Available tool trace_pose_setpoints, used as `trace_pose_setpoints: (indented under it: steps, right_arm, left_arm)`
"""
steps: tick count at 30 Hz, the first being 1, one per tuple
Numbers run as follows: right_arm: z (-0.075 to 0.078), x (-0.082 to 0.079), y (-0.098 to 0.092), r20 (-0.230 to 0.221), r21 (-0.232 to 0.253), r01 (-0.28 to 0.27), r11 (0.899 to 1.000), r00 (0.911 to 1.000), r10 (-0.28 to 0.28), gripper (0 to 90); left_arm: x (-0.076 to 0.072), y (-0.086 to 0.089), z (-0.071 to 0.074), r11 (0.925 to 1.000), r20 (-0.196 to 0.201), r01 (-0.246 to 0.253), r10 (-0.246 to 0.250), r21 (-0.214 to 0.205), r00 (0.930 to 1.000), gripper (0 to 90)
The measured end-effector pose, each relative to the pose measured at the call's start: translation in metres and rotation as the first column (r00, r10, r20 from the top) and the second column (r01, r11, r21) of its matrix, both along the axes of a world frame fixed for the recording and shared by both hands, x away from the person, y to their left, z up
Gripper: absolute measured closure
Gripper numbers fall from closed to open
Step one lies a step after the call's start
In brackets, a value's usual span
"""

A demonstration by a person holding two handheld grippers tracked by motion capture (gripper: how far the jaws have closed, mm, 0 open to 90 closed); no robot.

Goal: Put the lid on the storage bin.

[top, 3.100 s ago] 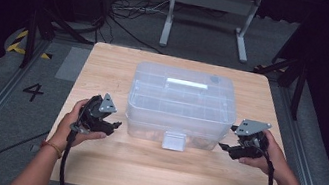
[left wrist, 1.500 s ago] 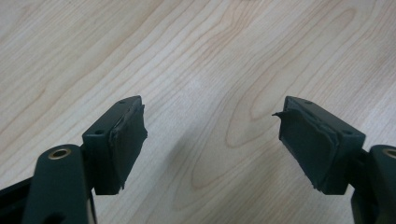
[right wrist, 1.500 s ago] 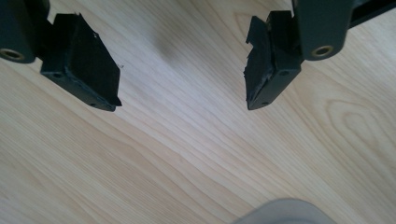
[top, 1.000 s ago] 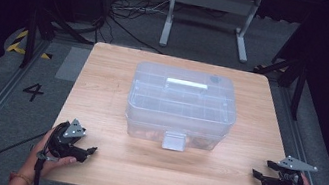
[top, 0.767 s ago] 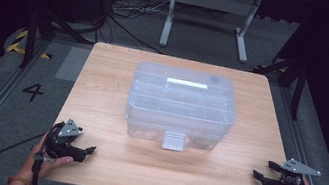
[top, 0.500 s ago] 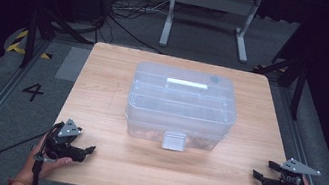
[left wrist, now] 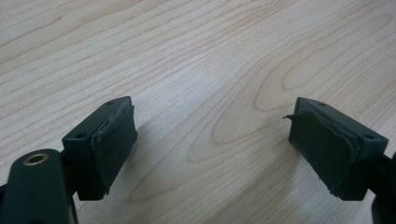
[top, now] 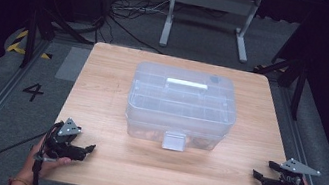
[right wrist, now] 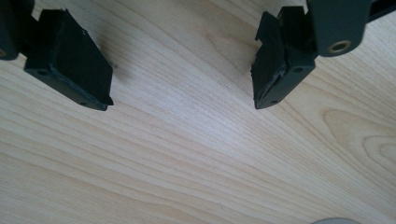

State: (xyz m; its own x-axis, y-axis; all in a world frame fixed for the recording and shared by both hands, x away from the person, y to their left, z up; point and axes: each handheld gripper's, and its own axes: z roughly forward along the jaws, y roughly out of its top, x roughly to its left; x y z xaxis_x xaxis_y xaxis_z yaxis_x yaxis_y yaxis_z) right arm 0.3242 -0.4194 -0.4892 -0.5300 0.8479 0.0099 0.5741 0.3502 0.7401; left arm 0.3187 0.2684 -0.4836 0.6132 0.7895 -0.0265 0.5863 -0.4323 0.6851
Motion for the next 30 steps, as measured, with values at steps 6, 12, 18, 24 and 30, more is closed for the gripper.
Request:
trace_pose_setpoints:
  steps: [6,12,18,24,30]
  right_arm:
    - [0.0,0.0,0.0,0.0,0.0,0.0,1.0,1.0,0.0,20.6]
    - [0.0,0.0,0.0,0.0,0.0,0.0,1.0,1.0,0.0,20.6]
    - [0.0,0.0,0.0,0.0,0.0,0.0,1.0,1.0,0.0,20.6]
    - [0.0,0.0001,0.0,0.0,0.0,0.0,1.0,1.0,0.0,20.5]
    - [0.0001,0.0004,0.0001,-0.003,0.0,0.001,1.0,1.0,-0.001,20.1]
  left_arm:
    - [0.0,-0.0001,0.0,1.0,0.0,-0.001,0.001,0.001,1.0,14.9]
    - [-0.0002,-0.0003,0.0,1.0,0.0,-0.002,0.002,0.003,1.0,14.8]
    - [0.0005,-0.0002,0.0002,0.9999,0.011,-0.003,0.003,0.013,0.9999,14.8]
    - [0.001,-0.0015,0.0,0.9999,0.008,-0.009,0.009,0.01,0.9999,14.5]
    - [0.002,-0.0071,-0.0003,0.9984,0.003,-0.056,0.056,0.01,0.9984,12.7]
